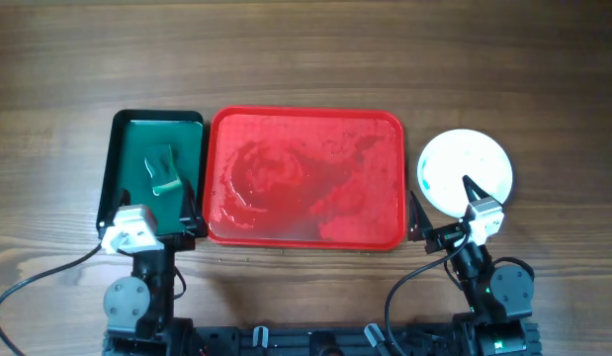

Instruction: Clean dirty plates on tray and stack at the side

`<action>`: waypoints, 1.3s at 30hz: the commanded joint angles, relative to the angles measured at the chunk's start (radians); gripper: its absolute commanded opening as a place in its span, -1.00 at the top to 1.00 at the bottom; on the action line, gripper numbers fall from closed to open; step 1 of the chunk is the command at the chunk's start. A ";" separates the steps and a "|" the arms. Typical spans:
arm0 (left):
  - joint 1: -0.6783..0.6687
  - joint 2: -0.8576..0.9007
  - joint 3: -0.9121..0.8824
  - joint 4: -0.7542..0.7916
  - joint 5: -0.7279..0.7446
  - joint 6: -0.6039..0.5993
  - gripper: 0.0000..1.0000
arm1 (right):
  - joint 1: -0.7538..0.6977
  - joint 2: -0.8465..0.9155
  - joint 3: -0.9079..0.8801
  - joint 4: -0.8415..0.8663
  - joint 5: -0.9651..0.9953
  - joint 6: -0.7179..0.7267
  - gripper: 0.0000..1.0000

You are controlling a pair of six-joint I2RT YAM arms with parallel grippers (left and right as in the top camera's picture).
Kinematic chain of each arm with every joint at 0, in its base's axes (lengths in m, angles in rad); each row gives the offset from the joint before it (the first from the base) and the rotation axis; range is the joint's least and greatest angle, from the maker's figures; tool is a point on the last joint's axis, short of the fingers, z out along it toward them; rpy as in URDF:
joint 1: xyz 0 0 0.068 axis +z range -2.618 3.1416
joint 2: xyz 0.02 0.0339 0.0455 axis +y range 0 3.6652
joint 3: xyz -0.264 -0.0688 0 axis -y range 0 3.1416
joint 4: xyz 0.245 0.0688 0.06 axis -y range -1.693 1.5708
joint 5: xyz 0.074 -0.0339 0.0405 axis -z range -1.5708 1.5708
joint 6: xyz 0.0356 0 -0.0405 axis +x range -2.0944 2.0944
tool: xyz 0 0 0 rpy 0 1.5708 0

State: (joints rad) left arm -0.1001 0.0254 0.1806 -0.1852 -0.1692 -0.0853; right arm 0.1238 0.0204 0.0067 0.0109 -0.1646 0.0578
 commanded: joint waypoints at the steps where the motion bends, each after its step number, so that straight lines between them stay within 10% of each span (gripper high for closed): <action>1: -0.002 -0.019 -0.048 0.014 0.028 0.034 -1.00 | -0.001 -0.006 -0.002 0.002 -0.017 -0.003 -1.00; 24: 0.020 -0.022 -0.169 0.111 0.068 0.110 -1.00 | 0.000 -0.006 -0.002 0.002 -0.017 -0.002 -1.00; 39: 0.020 -0.022 -0.169 0.111 0.075 -0.050 -1.00 | -0.001 -0.006 -0.002 0.002 -0.017 -0.003 -0.99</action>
State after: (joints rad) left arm -0.0883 0.0174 0.0208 -0.0811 -0.1059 -0.1032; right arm 0.1238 0.0204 0.0067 0.0109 -0.1646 0.0578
